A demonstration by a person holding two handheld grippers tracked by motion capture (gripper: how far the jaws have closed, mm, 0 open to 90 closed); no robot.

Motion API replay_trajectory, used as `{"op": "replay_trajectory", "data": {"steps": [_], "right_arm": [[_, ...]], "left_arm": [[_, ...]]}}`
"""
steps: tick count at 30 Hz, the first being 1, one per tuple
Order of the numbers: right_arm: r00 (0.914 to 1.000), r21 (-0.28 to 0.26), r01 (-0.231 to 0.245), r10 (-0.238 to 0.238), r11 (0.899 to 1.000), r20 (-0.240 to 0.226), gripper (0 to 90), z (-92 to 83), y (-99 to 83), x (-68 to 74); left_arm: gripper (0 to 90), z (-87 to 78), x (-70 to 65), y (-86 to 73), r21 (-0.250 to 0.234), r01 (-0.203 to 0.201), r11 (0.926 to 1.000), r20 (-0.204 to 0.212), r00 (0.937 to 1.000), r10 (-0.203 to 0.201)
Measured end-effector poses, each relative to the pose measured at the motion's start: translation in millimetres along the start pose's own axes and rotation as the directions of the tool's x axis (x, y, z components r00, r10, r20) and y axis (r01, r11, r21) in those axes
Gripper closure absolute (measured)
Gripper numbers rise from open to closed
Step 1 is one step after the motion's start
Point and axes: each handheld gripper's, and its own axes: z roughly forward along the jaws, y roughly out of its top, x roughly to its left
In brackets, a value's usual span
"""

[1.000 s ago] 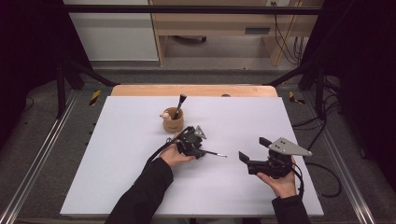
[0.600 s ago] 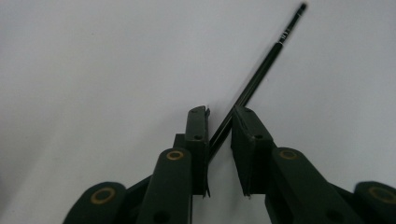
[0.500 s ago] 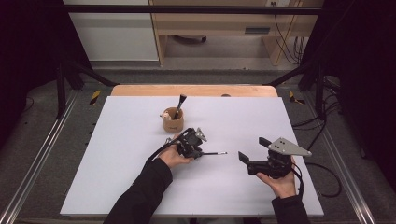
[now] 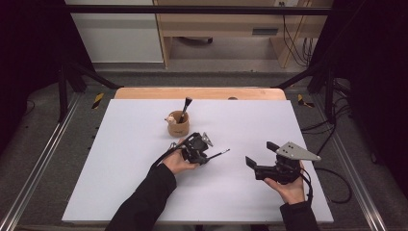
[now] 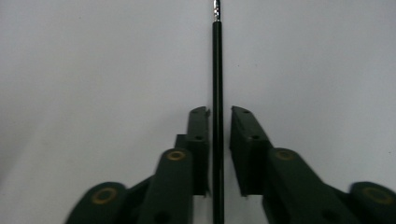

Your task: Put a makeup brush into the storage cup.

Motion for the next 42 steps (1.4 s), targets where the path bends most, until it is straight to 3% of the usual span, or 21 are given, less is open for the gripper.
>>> {"op": "replay_trajectory", "data": {"steps": [4,11,20,28,31,42], "right_arm": [[1.0,-0.004,-0.001,0.001,1.0,-0.001,8.8,-0.7,0.2,-0.6],[1.0,-0.007,-0.005,0.005,1.0,-0.002,8.8,-1.4,0.6,-1.1],[1.0,-0.006,-0.005,0.005,1.0,-0.002,8.8,-1.6,0.8,-1.2],[1.0,-0.006,-0.004,0.004,1.0,-0.003,8.8,-2.2,1.1,-1.3],[1.0,-0.007,-0.008,0.008,1.0,-0.003,8.7,-2.5,1.1,-1.6],[1.0,-0.008,-0.005,0.005,1.0,-0.002,8.8,-3.1,1.4,-1.8]], "left_arm": [[63.7,-2.0,2.8,5.9,-0.005,-0.003,1.0,-0.005,1.0,0.003],[63.7,5.7,1.2,19.0,0.052,-0.018,0.9985,0.004,0.9998,0.018],[74.0,10.0,-1.6,20.5,0.07,-0.015,0.9974,0.025,0.9996,0.013],[80.2,10.6,-2.8,23.5,0.096,0.01,0.9953,0.033,0.9994,-0.014],[84.3,10.5,-4.0,23.4,0.097,-0.004,0.9953,0.031,0.9995,0.001],[85.2,10.5,-5.3,23.3,0.093,-0.001,0.9956,0.022,0.9998,-0.001]]}}
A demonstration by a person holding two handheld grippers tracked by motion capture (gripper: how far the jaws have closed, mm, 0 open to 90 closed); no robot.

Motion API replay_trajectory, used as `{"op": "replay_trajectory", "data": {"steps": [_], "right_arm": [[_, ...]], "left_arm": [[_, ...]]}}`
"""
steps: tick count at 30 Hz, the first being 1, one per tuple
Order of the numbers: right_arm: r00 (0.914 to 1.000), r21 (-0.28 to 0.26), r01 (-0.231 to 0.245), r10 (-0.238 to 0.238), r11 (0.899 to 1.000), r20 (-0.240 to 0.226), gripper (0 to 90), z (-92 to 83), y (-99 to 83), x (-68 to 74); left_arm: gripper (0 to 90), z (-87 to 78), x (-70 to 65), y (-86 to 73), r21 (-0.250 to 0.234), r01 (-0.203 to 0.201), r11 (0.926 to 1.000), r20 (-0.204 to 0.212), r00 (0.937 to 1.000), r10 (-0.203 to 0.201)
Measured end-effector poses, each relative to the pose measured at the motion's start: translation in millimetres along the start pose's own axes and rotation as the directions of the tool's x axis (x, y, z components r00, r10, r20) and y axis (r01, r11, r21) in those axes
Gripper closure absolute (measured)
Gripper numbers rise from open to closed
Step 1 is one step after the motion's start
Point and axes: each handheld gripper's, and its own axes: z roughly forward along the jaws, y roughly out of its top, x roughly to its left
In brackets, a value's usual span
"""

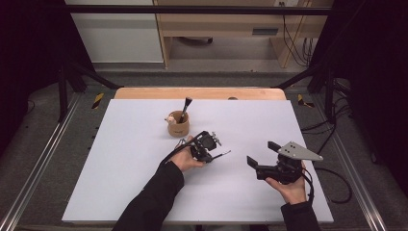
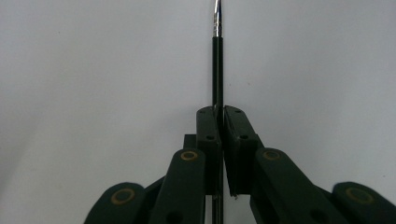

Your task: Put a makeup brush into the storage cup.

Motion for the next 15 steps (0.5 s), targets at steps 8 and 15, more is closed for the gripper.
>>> {"op": "replay_trajectory", "data": {"steps": [8,15], "right_arm": [[1.0,-0.002,-0.001,0.001,1.0,0.001,8.7,-0.3,0.1,-0.1],[1.0,-0.003,0.0,0.0,1.0,0.002,8.8,0.0,0.2,0.6]], "left_arm": [[85.3,-2.4,-2.0,-4.2,-0.022,-0.002,0.9998,-0.008,1.0,0.002],[85.4,-18.1,-4.1,-7.5,-0.061,-0.015,0.998,-0.047,0.9988,0.013]]}}
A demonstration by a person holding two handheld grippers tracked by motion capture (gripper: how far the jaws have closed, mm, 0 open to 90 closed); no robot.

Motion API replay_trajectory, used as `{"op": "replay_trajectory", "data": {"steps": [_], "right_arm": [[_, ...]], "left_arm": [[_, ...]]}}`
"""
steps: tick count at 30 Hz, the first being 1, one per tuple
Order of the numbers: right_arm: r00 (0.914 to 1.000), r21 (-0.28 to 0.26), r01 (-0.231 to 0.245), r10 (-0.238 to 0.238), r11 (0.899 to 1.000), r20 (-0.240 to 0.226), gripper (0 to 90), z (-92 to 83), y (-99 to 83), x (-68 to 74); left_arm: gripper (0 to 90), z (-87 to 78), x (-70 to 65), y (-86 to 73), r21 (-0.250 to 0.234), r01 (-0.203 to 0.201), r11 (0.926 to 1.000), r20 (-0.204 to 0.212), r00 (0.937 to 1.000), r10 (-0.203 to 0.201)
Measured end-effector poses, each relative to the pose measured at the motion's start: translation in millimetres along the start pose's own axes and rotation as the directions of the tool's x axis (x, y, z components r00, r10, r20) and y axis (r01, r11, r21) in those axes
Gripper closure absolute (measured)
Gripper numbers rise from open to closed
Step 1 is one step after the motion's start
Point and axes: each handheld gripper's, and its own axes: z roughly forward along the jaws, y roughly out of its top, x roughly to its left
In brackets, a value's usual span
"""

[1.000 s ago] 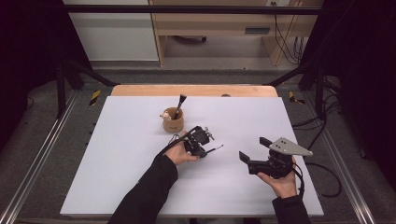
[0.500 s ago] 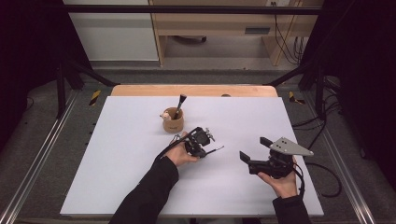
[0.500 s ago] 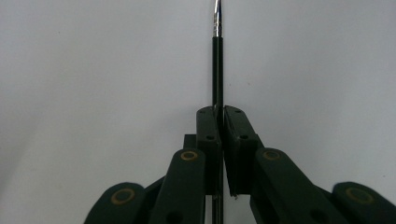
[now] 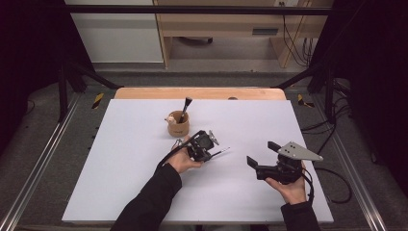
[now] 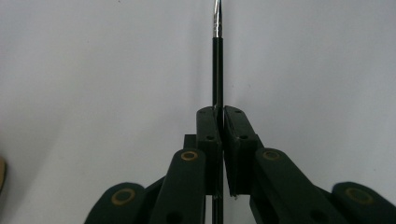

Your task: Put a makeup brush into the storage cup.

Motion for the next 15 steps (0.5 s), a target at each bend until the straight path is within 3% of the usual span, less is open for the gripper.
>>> {"op": "replay_trajectory", "data": {"steps": [9,15], "right_arm": [[0.9999,-0.004,-0.013,0.013,1.0,-0.006,8.5,-0.1,0.3,0.1],[0.9997,-0.004,-0.021,0.021,1.0,-0.012,8.6,1.1,0.3,1.6]], "left_arm": [[85.3,-18.2,-5.0,-12.6,-0.065,0.031,0.9974,-0.023,0.9992,-0.033],[85.4,-30.7,-8.4,-26.1,-0.128,0.072,0.9892,-0.037,0.9963,-0.077]]}}
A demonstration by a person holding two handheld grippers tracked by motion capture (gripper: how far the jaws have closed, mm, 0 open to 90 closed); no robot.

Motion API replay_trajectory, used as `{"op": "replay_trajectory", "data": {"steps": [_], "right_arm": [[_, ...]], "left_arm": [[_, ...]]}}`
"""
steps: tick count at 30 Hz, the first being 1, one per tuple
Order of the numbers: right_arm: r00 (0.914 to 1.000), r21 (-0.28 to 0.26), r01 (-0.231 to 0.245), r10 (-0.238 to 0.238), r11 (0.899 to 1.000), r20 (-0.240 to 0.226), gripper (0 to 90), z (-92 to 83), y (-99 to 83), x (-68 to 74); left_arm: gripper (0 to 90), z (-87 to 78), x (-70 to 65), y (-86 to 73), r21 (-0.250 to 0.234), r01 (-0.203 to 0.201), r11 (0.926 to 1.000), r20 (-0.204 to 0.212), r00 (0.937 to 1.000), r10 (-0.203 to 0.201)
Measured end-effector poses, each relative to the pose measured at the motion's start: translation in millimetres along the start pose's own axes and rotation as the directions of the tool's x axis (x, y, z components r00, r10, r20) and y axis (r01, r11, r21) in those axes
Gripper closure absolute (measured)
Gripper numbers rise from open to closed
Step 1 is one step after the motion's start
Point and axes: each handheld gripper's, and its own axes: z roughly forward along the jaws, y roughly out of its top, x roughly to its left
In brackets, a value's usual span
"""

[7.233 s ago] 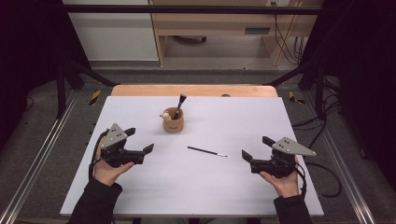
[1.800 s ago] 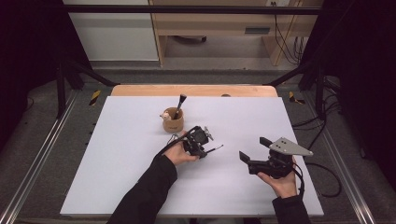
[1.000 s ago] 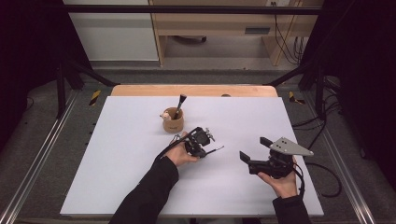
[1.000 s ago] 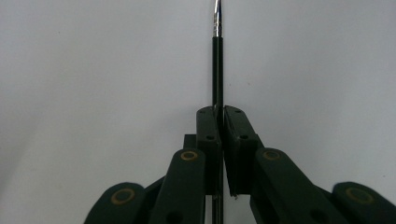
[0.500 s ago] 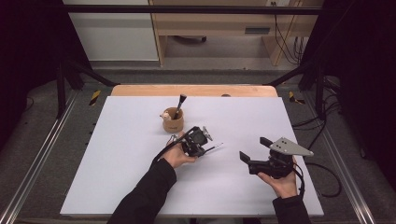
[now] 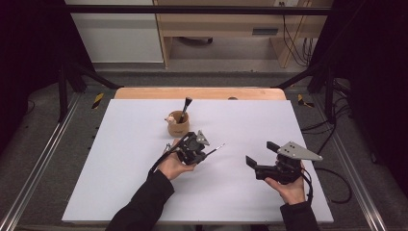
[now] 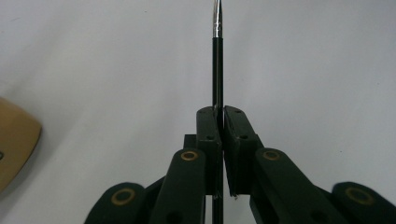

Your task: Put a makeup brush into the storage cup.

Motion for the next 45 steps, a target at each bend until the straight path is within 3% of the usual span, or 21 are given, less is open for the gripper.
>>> {"op": "replay_trajectory", "data": {"steps": [6,13,25,34,35,36,45], "right_arm": [[0.9998,0.005,-0.011,0.011,1.0,-0.014,9.2,2.7,0.2,3.3],[0.9992,0.008,-0.028,0.028,1.0,-0.027,10.5,5.1,0.5,5.7],[0.998,-0.001,-0.053,0.052,0.999,-0.036,12.6,10.1,3.0,14.2],[0.9961,0.006,-0.069,0.07,0.998,-0.054,13.8,15.2,4.9,22.2],[0.9959,0.006,-0.069,0.07,0.998,-0.058,13.9,16.0,4.9,22.9],[0.9956,0.008,-0.071,0.072,0.997,-0.061,13.9,16.8,5.0,23.7],[0.9925,0.03,-0.074,0.077,0.997,-0.095,15.3,26.4,6.8,32.0]], "left_arm": [[85.3,-17.2,-2.7,-8.8,-0.077,0.023,0.9968,-0.023,0.9994,-0.025],[85.3,-36.3,-6.5,-20.0,-0.16,0.05,0.9858,-0.055,0.9967,-0.06],[85.4,-60.6,-9.0,-47.1,-0.278,0.102,0.9552,-0.087,0.9876,-0.13],[85.4,-73.3,-15.8,-56.9,-0.343,0.116,0.932,-0.109,0.9807,-0.162],[85.3,-74.0,-16.2,-57.9,-0.342,0.114,0.9329,-0.114,0.9803,-0.162],[85.4,-73.8,-17.2,-59.0,-0.351,0.119,0.9287,-0.115,0.9788,-0.169],[85.4,-73.5,-23.9,-61.6,-0.379,0.13,0.9161,-0.124,0.974,-0.189]]}}
